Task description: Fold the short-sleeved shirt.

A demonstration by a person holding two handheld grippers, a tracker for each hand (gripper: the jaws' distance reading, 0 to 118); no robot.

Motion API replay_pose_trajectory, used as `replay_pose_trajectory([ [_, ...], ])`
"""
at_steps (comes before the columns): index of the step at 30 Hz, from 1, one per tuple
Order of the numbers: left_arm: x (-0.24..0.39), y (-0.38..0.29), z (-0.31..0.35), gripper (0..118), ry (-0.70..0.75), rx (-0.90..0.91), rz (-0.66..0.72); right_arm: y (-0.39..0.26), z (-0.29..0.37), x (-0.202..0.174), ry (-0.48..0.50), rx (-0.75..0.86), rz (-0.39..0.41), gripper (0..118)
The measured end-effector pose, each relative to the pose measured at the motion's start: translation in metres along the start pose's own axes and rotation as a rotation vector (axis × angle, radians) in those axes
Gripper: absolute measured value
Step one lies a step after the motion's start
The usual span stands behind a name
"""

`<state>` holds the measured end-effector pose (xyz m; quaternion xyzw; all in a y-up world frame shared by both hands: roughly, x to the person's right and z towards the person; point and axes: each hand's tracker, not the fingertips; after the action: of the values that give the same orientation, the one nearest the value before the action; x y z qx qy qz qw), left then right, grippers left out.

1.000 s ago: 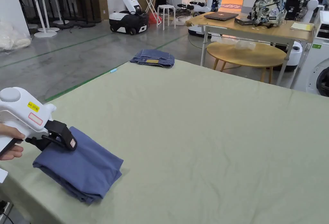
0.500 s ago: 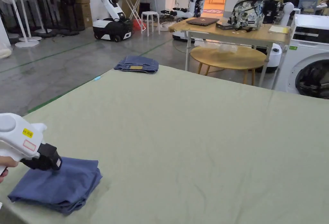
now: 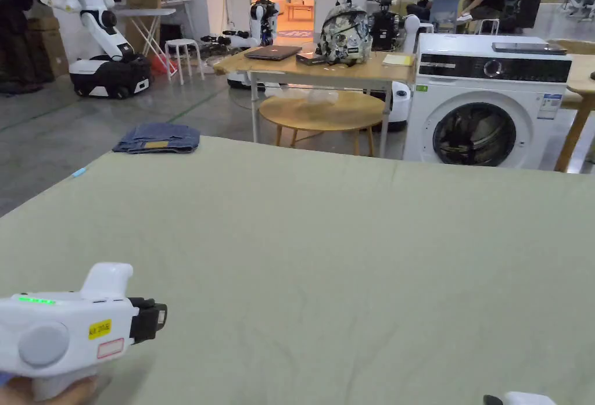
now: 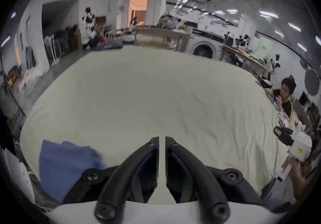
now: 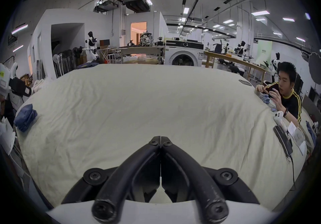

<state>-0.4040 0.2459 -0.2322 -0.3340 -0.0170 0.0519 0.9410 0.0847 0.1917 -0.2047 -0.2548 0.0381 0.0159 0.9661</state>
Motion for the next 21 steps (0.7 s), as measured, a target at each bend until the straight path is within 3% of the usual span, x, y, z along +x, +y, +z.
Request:
replay_pose_trajectory([
  [10,0.175,-0.036,-0.008,0,-0.021,0.247,-0.092,0.019,0.014,0.025,-0.03,0.088,-0.027,0],
  [16,0.213,-0.053,-0.011,0,0.036,0.404,-0.145,0.03,0.021,0.035,-0.05,0.189,-0.053,0],
  [21,0.228,-0.052,-0.006,0,0.069,0.467,-0.073,0.035,0.026,0.041,-0.053,0.25,-0.063,0],
])
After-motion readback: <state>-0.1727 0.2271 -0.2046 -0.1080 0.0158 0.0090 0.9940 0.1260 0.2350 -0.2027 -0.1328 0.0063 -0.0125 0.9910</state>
